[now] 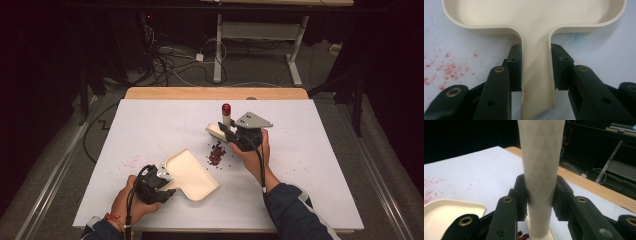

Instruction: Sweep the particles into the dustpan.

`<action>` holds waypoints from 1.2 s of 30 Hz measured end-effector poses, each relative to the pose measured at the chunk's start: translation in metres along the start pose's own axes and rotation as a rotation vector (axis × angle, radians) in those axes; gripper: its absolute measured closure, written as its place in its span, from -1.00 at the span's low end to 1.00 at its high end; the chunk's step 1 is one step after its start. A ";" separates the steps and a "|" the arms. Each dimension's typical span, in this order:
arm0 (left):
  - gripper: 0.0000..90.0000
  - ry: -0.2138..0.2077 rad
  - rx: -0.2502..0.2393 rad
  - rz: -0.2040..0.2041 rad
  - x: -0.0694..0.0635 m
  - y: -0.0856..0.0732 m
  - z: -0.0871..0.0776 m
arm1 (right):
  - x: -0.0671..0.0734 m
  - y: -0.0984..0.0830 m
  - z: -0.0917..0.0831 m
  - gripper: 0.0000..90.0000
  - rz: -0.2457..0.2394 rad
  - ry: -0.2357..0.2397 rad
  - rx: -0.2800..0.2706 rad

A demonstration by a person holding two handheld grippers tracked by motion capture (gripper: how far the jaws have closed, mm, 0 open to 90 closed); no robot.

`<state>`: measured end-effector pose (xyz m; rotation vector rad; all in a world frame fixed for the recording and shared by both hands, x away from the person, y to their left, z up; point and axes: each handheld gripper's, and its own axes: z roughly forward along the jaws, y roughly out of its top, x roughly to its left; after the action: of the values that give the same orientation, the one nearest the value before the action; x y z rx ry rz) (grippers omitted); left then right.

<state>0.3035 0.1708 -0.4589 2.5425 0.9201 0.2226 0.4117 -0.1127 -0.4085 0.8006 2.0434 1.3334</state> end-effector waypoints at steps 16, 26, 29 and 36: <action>0.42 0.011 -0.003 -0.022 -0.011 0.012 0.009 | 0.034 -0.002 -0.023 0.54 -0.021 0.074 0.026; 0.42 0.007 -0.004 -0.043 -0.016 0.020 0.017 | 0.061 -0.004 -0.035 0.53 -0.046 0.080 0.045; 0.42 0.005 0.002 -0.044 -0.015 0.025 0.019 | 0.069 -0.003 -0.037 0.53 -0.054 0.085 0.049; 0.42 -0.014 -0.002 -0.062 -0.010 0.029 0.024 | 0.078 -0.001 -0.040 0.54 -0.057 0.079 0.040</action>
<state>0.3188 0.1362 -0.4675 2.5059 0.9912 0.1875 0.3303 -0.0790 -0.4063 0.7116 2.1438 1.3159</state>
